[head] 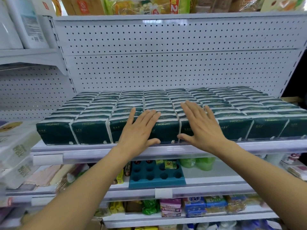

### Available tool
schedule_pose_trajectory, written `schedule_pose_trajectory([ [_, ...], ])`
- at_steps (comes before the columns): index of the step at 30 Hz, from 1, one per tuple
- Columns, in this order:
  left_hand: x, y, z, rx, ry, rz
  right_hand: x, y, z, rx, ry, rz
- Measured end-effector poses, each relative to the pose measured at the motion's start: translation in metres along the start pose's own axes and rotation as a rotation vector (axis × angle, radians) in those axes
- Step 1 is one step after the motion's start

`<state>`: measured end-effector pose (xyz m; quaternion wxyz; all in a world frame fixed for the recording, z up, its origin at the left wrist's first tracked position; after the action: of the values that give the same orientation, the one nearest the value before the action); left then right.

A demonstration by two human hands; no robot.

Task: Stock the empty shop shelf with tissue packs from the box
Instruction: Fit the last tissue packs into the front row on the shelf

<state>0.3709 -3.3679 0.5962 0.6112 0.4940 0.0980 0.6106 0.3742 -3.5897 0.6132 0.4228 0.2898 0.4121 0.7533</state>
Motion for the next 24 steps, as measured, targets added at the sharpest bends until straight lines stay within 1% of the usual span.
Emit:
schedule_pose_trajectory([
  [4, -0.011, 0.001, 0.013, 0.104, -0.005, 0.050, -0.032, -0.001, -0.013, 0.039, -0.053, -0.085],
  [7, -0.010, -0.005, 0.018, 0.155, -0.026, 0.068, -0.040, -0.008, -0.010, 0.077, -0.028, -0.108],
  [12, -0.008, -0.005, 0.019, 0.178, -0.048, 0.065, -0.043, -0.014, -0.001, 0.095, 0.007, -0.118],
  [16, -0.012, 0.003, 0.020, 0.198, 0.000, 0.070, -0.037, -0.006, -0.007, 0.111, -0.018, -0.111],
  [19, -0.030, 0.019, 0.025, 0.142, 0.062, 0.025, -0.038, 0.009, -0.026, 0.026, -0.067, -0.036],
  [21, -0.052, 0.032, 0.030, 0.117, 0.036, -0.026, -0.048, 0.019, -0.047, -0.022, -0.115, 0.012],
  [24, -0.085, 0.044, 0.043, 0.084, -0.011, -0.080, -0.080, 0.035, -0.081, -0.106, -0.187, 0.092],
])
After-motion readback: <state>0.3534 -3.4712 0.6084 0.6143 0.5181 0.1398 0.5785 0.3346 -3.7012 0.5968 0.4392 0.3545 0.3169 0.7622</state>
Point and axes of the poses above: each hand's wrist, its own z-axis towards the middle knuckle, its own y-axis out of the back of the hand, x = y × z, the point moved 3 cm from there along z, towards the middle knuckle, and after that the axes turned 15 degrees about z, right-handed, at the moved point
